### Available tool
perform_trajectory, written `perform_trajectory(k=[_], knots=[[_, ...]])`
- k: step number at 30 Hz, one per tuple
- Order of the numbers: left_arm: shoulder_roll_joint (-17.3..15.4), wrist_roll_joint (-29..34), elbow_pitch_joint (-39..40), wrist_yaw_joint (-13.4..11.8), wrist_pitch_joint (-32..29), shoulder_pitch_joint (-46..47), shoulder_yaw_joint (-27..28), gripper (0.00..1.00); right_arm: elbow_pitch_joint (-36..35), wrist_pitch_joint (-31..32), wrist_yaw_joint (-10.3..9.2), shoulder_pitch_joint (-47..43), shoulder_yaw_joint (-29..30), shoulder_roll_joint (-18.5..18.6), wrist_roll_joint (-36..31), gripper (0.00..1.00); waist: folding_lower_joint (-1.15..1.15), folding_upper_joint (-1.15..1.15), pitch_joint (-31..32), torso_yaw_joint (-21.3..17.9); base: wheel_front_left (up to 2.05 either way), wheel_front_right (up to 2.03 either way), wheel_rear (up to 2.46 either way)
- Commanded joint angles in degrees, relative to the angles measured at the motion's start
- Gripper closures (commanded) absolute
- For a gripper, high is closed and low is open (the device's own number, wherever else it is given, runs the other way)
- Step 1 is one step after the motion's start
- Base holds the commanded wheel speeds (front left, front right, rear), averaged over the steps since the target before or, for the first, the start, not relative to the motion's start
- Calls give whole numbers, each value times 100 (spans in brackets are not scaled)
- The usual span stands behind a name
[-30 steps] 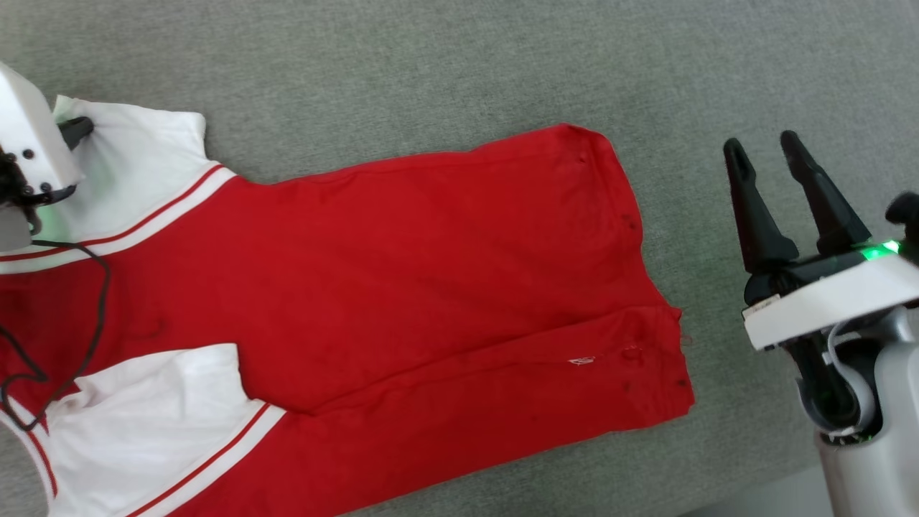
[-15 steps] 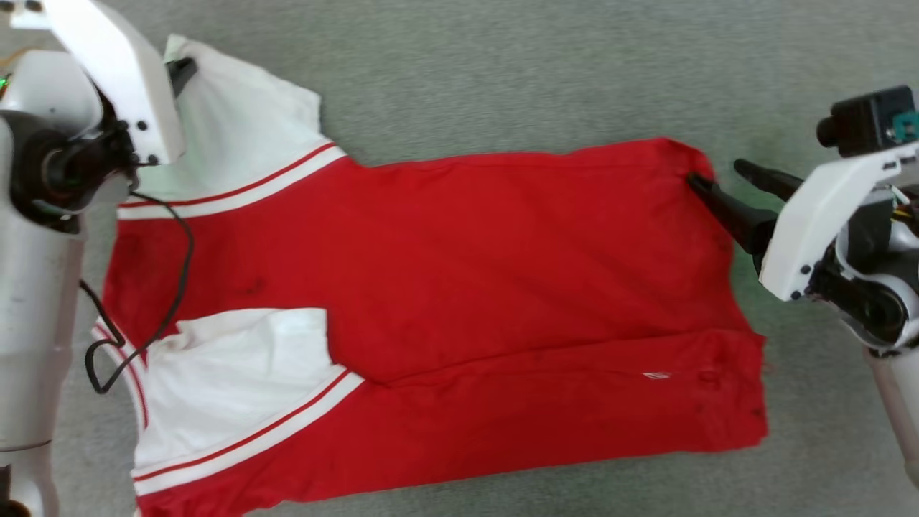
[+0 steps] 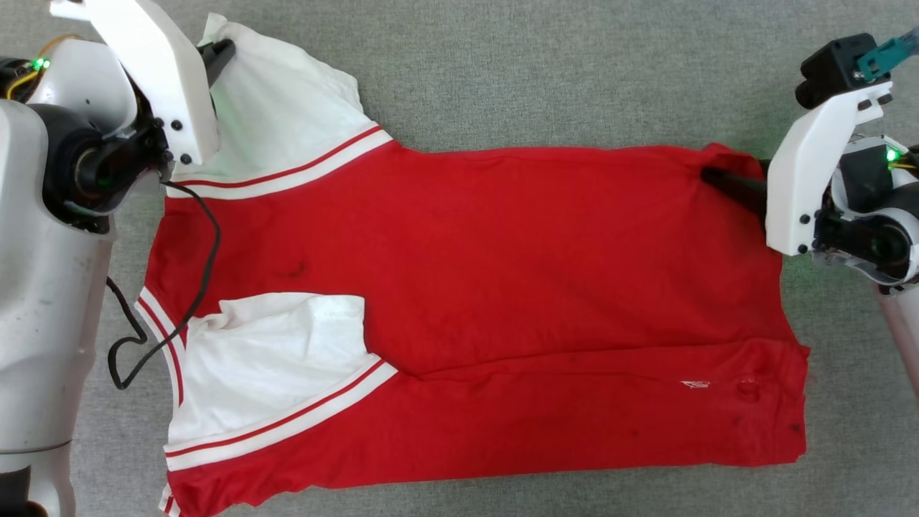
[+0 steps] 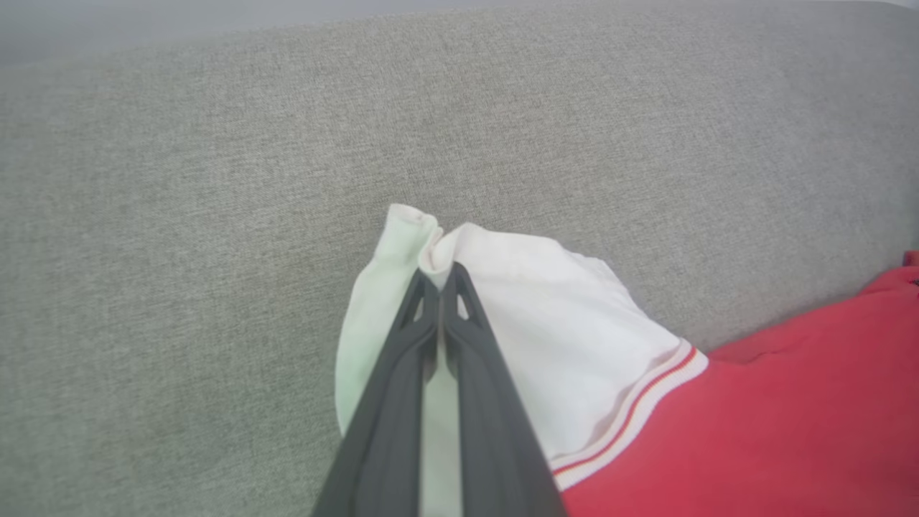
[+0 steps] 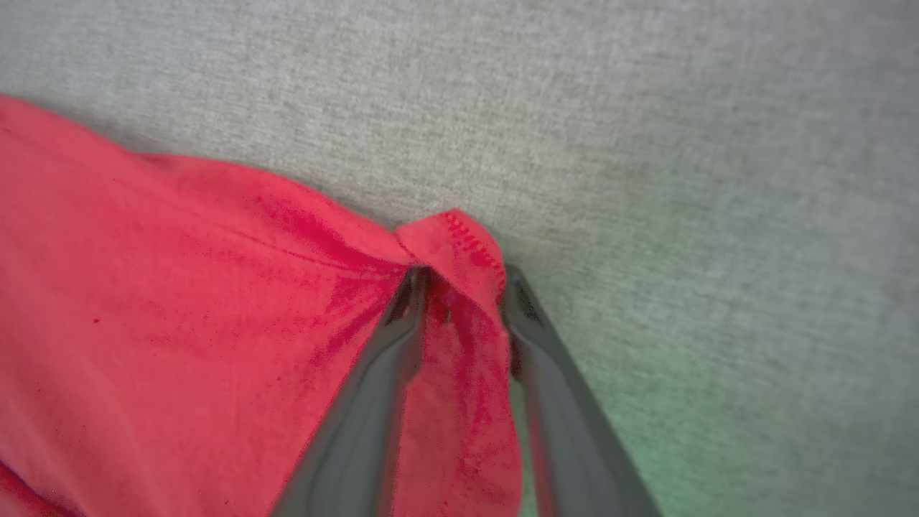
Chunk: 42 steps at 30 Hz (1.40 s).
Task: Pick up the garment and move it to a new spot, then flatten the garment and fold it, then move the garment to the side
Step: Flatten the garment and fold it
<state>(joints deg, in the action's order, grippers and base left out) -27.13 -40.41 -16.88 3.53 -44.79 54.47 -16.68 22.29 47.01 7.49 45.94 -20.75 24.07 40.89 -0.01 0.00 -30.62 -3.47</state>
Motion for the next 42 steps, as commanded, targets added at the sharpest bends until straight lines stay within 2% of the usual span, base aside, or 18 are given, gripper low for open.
perform_trajectory(k=[1,7,10,17,19,20,26,30,31,32,33,38,42], knots=[[-36,3,-23,21,39,-81,-7,100,285,151,0,-362,-326,-218,22,100,1,0,50,-7,0,0,0],[-62,-74,-81,28,264,-324,98,100,28,-219,-1,-178,-195,-28,-70,100,1,0,371,-22,0,0,0],[-59,-225,26,-26,572,-748,297,100,-225,-573,-1,-304,56,86,-149,100,1,0,773,-20,0,0,0],[-80,-414,508,-173,1229,-2032,659,100,-543,-841,-1,-1078,416,13,-166,100,1,0,1438,-2,0,0,0],[-64,-504,852,-301,1497,-2891,818,100,-680,-916,-2,-1601,583,-54,-195,100,1,0,1703,14,0,0,0],[-64,-504,852,-301,1497,-2891,818,100,-680,-916,-2,-1601,583,-54,-195,100,1,0,1703,14,0,0,0],[148,-715,1346,-541,1807,-4427,967,100,-807,-1088,-2,-2529,880,-230,-340,100,1,0,1995,83,0,0,0],[375,-875,1347,-599,1845,-5095,887,100,-829,-1208,-2,-3005,1026,-352,-437,100,1,0,2055,113,0,0,0],[424,-872,1298,-600,1874,-5196,840,100,-839,-1271,-2,-3116,1054,-397,-458,88,1,0,2070,115,0,0,0],[513,-889,1223,-582,1894,-5284,782,86,-806,-1306,-2,-3241,1080,-417,-502,45,1,0,2081,123,0,0,0],[632,-940,1151,-541,1973,-5348,743,0,-774,-1349,-2,-3342,1072,-456,-516,0,1,0,2084,131,0,0,0],[965,-821,639,-433,2612,-5423,704,0,-676,-1675,-3,-3819,1181,-648,-530,0,1,0,2168,151,0,0,0],[1024,-499,604,-429,3254,-5381,724,0,-883,-1996,-2,-4138,1218,-677,-567,0,1,0,2289,142,0,0,0]])
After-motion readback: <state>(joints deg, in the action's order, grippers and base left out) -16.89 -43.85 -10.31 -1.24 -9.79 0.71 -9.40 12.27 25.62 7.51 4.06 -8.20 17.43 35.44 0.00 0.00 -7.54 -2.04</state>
